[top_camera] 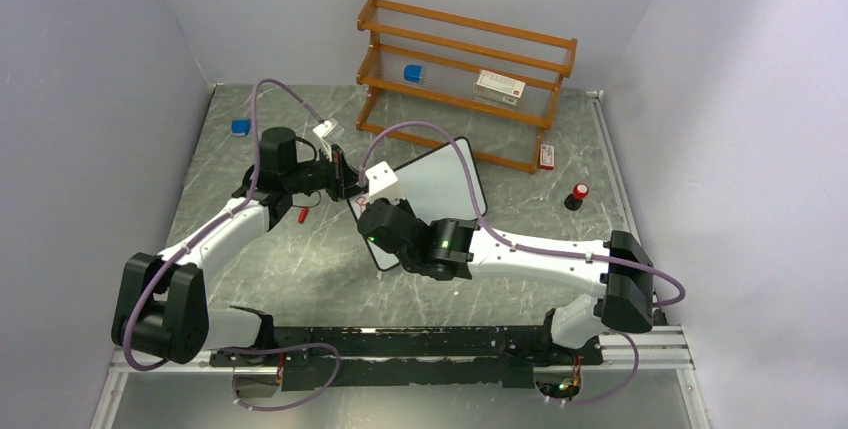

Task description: Write a sentence on the whiteboard

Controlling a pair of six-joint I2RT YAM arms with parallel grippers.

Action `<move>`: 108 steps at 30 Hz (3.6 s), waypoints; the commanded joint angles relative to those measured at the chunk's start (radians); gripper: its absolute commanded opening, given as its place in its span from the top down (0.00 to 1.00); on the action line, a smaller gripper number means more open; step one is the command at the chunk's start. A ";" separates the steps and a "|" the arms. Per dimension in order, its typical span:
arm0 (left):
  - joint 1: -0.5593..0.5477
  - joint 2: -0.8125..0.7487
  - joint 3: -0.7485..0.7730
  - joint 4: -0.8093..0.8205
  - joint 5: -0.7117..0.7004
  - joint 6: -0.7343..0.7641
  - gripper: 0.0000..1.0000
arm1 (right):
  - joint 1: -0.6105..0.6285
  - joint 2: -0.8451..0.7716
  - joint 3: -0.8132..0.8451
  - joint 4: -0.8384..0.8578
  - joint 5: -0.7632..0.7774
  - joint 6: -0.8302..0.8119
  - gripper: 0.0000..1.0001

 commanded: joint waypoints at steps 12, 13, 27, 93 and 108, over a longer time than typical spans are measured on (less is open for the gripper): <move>-0.012 0.002 0.028 -0.097 -0.069 0.053 0.74 | -0.021 -0.099 -0.006 -0.005 -0.038 -0.011 1.00; -0.012 -0.005 0.035 -0.104 -0.080 0.061 0.70 | -0.025 -0.108 -0.005 -0.014 -0.048 -0.015 1.00; -0.019 -0.229 0.181 -0.296 -0.290 0.298 0.31 | -0.177 -0.308 -0.063 -0.055 -0.363 -0.060 1.00; -0.550 -0.380 0.023 -0.264 -0.507 1.047 0.95 | -0.272 -0.272 0.032 -0.068 -0.668 0.106 0.77; -0.551 -0.367 0.023 -0.256 -0.547 1.034 0.95 | -0.273 -0.278 0.027 -0.070 -0.729 0.095 0.82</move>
